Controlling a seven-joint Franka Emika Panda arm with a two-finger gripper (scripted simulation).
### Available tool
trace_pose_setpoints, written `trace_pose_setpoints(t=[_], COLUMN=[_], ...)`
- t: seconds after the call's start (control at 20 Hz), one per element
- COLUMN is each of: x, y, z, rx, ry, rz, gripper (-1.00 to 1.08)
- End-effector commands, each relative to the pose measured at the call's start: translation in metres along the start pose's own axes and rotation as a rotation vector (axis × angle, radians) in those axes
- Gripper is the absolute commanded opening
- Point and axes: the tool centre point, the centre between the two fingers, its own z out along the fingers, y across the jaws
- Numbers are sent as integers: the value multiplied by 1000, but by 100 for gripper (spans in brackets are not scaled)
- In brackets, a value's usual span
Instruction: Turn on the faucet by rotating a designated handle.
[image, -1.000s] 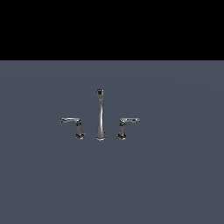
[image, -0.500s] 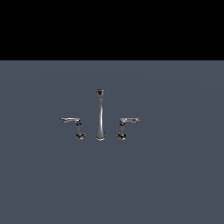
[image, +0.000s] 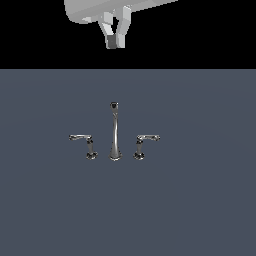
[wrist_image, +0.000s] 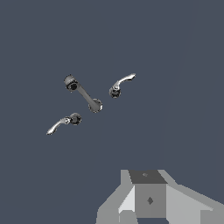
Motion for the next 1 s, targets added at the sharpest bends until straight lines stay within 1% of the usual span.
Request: trace_pose_setpoints(t=[0.0,0.5,0.95], x=[10,55,96], y=[-6,-20,-23], z=[17,82,139], rx=[1,3,3], ry=[-1,-4,-5], rz=[67,321,546], gripper=[-100,-100,-100])
